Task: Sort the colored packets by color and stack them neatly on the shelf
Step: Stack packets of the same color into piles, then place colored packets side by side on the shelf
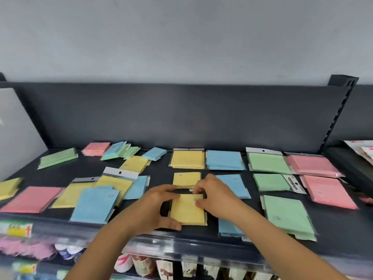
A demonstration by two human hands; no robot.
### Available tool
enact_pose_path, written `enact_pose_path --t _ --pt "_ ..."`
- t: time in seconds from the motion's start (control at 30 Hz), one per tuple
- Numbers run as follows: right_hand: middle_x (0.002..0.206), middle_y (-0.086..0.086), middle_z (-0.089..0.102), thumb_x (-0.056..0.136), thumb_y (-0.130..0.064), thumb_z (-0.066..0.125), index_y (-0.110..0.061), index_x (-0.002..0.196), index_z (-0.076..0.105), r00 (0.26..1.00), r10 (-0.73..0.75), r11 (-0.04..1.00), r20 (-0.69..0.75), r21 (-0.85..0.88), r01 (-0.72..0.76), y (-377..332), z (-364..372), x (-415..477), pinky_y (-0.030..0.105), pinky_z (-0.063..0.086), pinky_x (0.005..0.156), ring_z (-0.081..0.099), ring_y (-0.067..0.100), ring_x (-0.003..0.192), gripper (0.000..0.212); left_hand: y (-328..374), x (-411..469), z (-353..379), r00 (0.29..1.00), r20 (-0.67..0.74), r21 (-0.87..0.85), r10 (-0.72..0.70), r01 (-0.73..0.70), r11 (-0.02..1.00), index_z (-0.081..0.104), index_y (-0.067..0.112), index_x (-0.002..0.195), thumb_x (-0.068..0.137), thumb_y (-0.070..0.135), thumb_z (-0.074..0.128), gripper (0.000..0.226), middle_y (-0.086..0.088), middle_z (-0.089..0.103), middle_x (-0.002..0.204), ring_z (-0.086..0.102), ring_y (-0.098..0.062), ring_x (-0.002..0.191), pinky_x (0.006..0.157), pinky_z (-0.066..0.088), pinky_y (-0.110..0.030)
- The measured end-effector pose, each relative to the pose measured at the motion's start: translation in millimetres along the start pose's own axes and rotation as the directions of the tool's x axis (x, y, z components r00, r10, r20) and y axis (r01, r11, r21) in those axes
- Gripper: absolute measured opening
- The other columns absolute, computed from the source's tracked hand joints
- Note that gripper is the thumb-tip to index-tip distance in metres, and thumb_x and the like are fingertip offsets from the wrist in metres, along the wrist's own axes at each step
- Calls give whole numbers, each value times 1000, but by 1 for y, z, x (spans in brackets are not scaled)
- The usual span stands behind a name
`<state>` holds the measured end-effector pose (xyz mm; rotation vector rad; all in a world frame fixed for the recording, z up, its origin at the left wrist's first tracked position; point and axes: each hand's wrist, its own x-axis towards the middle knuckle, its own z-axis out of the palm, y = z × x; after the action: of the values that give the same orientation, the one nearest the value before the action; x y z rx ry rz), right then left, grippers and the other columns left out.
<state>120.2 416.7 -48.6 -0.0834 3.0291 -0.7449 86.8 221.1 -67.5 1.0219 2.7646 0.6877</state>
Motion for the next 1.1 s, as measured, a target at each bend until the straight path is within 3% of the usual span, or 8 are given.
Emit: enact_pose_path --t 0.1,0.17,0.27,0.4,0.57,0.77,0.93,1.1 --pt "119 -5 44 89 -24 61 -25 117 58 993 -63 996 -103 50 69 -7 -1 0 28 45 89 52 14 104 28 4 -19 -10 981 -178 -22 -81 78 997 49 31 131 70 58 59 67 22 34 142 32 -2 131 110 31 -26" --pt "118 -8 48 90 -24 59 -26 116 59 983 -126 984 -135 106 140 -20 5 2 26 44 89 52 9 98 26 -2 -41 -16 952 -284 -14 -117 118 993 55 30 126 73 56 56 59 20 43 136 40 -3 127 105 33 -20" --pt "113 -8 57 89 -21 60 -24 112 61 973 -192 961 -130 175 213 -35 16 4 21 43 82 49 2 84 23 -14 -61 -23 933 -326 19 -153 168 986 60 25 122 80 45 63 46 17 49 131 44 -4 124 102 31 -14" --pt "110 -6 60 88 -23 60 -24 112 62 961 -269 946 -63 167 276 -66 40 12 20 44 82 54 7 91 25 -37 -91 -39 907 -371 62 -198 237 970 60 24 122 83 40 64 43 11 52 133 46 -5 123 99 30 -11" --pt "124 -9 57 89 -29 60 -25 121 58 957 -292 944 2 163 287 -108 62 30 23 41 94 51 7 113 33 -82 -114 -62 893 -379 68 -241 287 956 59 26 123 83 43 63 44 11 52 133 50 -6 114 96 36 -16" --pt "137 -7 46 86 -34 63 -26 129 51 962 -264 956 75 155 250 -167 89 71 26 35 104 42 10 126 45 -163 -121 -98 898 -380 90 -224 276 957 61 24 121 83 40 64 42 10 54 132 51 -7 118 98 36 -15" --pt "136 -8 46 86 -34 64 -26 129 51 986 -163 972 30 175 155 -219 113 110 22 33 101 43 10 124 46 -246 -129 -135 924 -320 151 -207 266 952 55 24 128 85 41 61 47 9 49 137 43 -10 127 106 30 -22" --pt "137 -8 46 84 -33 67 -26 131 50 998 -68 989 -15 131 70 -259 136 144 17 32 97 43 8 124 50 -316 -129 -162 943 -244 196 -227 277 941 45 20 137 88 42 57 56 5 40 145 33 -11 134 108 22 -18"
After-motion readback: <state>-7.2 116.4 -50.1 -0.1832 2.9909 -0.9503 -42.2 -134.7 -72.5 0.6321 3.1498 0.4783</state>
